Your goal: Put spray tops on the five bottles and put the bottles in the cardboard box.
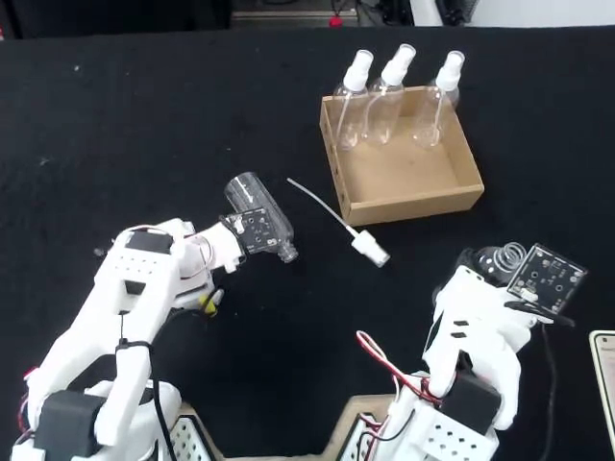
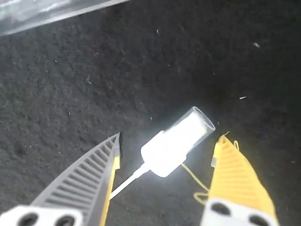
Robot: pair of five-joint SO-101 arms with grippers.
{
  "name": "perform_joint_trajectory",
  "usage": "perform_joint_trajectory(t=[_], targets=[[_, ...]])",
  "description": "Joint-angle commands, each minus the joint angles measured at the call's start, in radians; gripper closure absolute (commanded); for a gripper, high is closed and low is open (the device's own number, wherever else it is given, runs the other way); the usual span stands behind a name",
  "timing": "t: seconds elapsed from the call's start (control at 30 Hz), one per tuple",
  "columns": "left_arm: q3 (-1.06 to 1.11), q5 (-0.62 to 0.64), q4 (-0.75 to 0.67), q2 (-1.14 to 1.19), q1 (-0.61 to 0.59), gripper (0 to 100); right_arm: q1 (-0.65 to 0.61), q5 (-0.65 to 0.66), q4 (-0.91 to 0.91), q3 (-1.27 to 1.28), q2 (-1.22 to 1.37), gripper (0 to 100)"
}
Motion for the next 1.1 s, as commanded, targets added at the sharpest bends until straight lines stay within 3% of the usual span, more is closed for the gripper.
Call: perform_joint_trajectory(t=[0.0, 0.7, 0.9, 1.07], targets=[[-0.008, -0.012, -0.028, 0.000, -0.048, 70, 0.009, -0.009, -0.037, -0.004, -0.094, 92.1], [-0.108, -0.060, -0.037, 0.221, -0.096, 70, 0.009, -0.009, -0.037, -0.004, -0.094, 92.1], [-0.105, -0.055, -0.037, 0.190, -0.097, 84, 0.009, -0.009, -0.037, -0.004, -0.094, 92.1], [-0.097, 0.109, -0.032, 0.130, -0.097, 94, 0.009, -0.009, -0.037, -0.004, -0.094, 92.1]])
